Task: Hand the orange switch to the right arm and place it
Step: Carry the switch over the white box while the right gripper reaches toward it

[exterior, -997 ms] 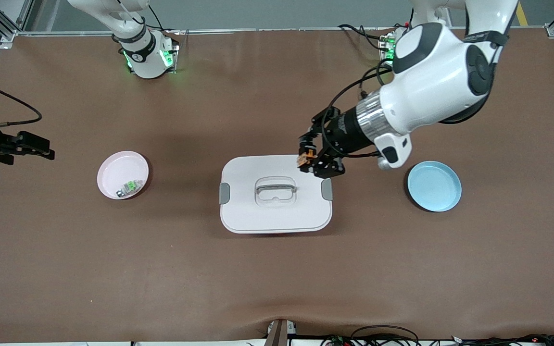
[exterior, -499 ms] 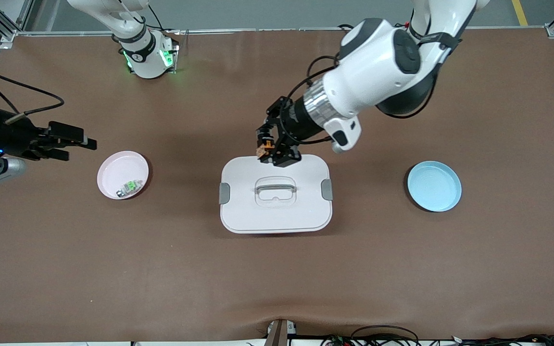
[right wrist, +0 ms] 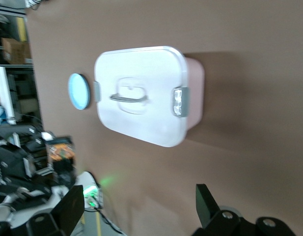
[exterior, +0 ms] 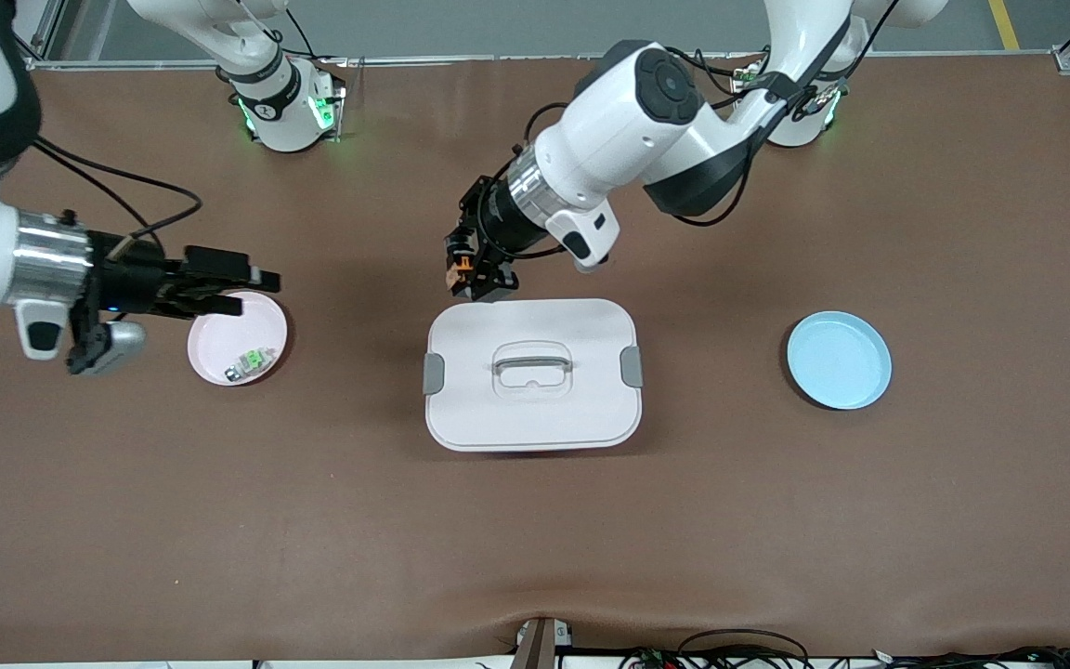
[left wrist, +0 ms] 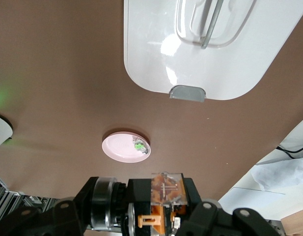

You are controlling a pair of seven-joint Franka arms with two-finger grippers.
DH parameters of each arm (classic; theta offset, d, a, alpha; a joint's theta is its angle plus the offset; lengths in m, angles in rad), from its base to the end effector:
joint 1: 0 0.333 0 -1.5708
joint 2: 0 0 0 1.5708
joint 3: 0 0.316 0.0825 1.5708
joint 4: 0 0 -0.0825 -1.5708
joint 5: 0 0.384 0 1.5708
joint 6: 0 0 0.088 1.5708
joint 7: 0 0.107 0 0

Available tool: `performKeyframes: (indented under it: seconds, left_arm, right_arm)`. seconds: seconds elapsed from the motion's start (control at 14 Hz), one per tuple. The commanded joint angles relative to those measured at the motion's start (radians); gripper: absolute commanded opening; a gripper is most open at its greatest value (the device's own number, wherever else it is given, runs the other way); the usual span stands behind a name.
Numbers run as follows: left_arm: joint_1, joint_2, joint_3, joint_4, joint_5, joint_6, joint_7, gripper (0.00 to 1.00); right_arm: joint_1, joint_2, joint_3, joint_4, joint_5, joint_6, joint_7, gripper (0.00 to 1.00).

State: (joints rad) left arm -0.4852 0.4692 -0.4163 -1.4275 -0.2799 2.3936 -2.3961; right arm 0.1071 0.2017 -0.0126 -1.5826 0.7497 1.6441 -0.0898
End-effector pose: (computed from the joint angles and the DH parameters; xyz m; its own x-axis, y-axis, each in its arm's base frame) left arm 0.4979 -0.5340 0.5041 -0.1425 0.7754 -0.6151 0.9866 0.1612 -0.0254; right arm 0.6055 0.1267 0.5332 0.9891 0.1098 -0.0986 0.0144 -0.7371 -0.6757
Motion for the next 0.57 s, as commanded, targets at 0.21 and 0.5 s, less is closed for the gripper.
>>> performKeyframes:
  seconds: [0.21, 0.5]
  left_arm:
    - [-0.064, 0.040, 0.017, 0.019, 0.099, 0.079, -0.115, 0.41]
    - [-0.073, 0.040, 0.022, 0.019, 0.108, 0.079, -0.113, 0.41]
  right_arm:
    - [0.091, -0.085, -0.003, -0.194, 0.148, 0.111, 0.005, 1.00]
    - [0.169, -0.087, -0.003, -0.218, 0.161, 0.175, 0.005, 1.00]
